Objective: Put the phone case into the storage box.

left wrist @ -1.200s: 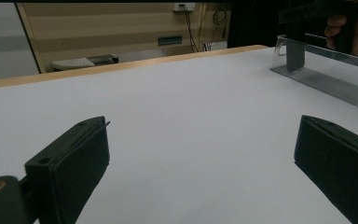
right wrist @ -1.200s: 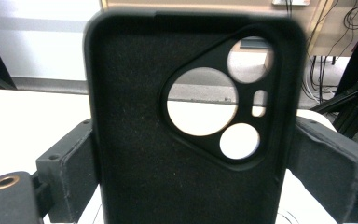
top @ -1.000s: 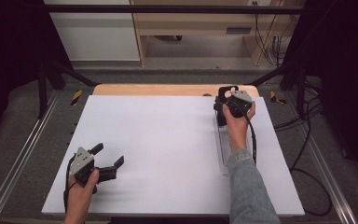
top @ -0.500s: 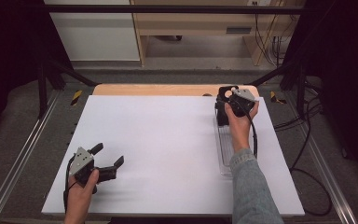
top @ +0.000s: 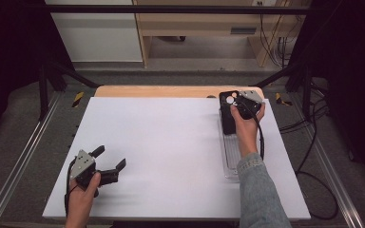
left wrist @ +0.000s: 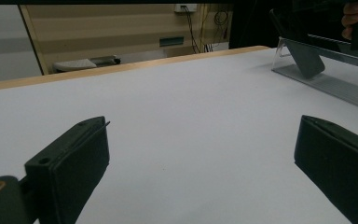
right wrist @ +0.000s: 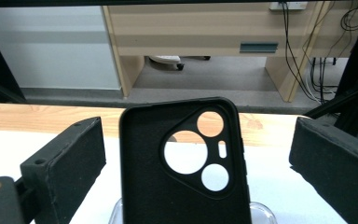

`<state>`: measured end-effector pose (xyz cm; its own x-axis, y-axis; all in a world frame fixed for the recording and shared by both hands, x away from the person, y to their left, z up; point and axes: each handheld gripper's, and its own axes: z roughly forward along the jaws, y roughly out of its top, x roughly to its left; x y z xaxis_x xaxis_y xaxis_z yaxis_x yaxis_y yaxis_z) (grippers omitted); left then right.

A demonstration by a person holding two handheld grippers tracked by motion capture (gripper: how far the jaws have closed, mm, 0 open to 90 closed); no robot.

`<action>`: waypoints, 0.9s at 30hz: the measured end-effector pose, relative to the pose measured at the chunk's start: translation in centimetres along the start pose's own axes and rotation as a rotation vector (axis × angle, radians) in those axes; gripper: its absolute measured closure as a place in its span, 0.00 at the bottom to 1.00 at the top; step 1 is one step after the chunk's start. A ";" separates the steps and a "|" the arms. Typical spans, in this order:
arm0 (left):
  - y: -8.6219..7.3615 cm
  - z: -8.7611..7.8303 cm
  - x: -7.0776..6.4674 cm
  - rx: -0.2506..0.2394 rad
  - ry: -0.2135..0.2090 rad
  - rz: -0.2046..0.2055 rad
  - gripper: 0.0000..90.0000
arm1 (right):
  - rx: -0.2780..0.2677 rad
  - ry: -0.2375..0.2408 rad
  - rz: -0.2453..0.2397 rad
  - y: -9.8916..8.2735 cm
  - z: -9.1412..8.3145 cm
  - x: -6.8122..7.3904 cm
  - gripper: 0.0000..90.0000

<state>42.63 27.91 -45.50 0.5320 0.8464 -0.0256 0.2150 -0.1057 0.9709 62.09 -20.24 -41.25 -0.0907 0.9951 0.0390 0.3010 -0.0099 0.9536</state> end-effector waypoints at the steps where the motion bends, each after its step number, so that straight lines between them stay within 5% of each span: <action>1: 0.0 0.0 0.0 0.002 0.000 0.002 0.04 | -0.001 0.002 -0.001 0.0 -0.1 0.1 0.05; 27: 0.0 0.0 -0.1 -0.002 0.004 0.006 0.03 | 0.016 0.079 0.026 0.7 -1.6 0.0 0.05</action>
<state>42.58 27.86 -45.48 0.5299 0.8479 -0.0186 0.2097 -0.1097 0.9716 60.75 -20.39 -40.08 -0.1570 0.9837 0.0872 0.3194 -0.0330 0.9470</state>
